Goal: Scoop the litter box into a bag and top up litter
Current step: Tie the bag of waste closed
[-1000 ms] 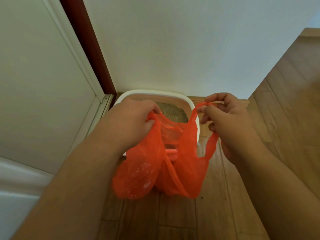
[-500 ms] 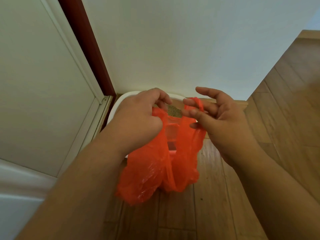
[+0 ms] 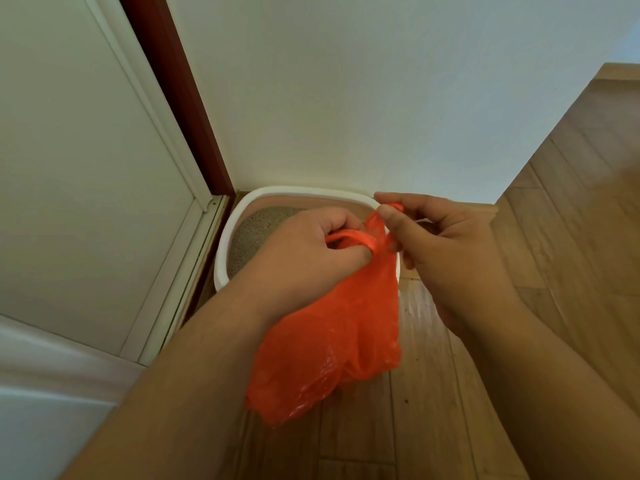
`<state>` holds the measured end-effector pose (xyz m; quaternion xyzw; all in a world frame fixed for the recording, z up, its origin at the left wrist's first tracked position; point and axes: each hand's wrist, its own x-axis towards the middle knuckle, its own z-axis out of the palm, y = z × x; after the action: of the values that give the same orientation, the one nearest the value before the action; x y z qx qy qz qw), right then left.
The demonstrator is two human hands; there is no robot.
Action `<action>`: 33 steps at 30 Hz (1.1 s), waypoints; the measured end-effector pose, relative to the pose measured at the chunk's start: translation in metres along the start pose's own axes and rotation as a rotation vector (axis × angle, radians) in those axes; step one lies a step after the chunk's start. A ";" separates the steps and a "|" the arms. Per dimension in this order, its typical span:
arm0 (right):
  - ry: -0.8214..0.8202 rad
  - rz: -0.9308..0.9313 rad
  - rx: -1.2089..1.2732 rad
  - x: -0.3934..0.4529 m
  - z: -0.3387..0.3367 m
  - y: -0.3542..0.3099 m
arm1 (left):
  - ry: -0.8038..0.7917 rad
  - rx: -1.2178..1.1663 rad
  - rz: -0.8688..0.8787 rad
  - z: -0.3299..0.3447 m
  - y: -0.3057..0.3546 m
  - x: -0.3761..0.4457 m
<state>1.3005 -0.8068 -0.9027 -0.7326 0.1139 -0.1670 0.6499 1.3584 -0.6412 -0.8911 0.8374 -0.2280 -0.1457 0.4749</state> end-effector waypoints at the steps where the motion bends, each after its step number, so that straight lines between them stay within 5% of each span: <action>1: -0.034 0.012 0.035 -0.002 0.003 -0.001 | -0.015 -0.022 -0.009 0.001 0.000 0.000; 15: -0.253 0.061 0.149 -0.007 0.009 -0.002 | 0.086 0.073 -0.072 0.008 0.000 -0.001; 18: -0.240 0.063 0.177 -0.007 0.009 -0.004 | 0.082 -0.111 -0.021 0.011 0.000 -0.001; 24: -0.107 0.075 0.244 -0.005 0.007 -0.008 | -0.171 -0.290 -0.026 0.010 0.001 -0.001; 33: 0.003 0.040 0.245 -0.005 0.006 -0.012 | -0.193 -0.132 0.082 0.003 0.011 -0.006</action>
<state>1.2982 -0.7976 -0.8922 -0.6451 0.1084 -0.1676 0.7376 1.3486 -0.6454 -0.8828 0.7764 -0.2966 -0.2211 0.5102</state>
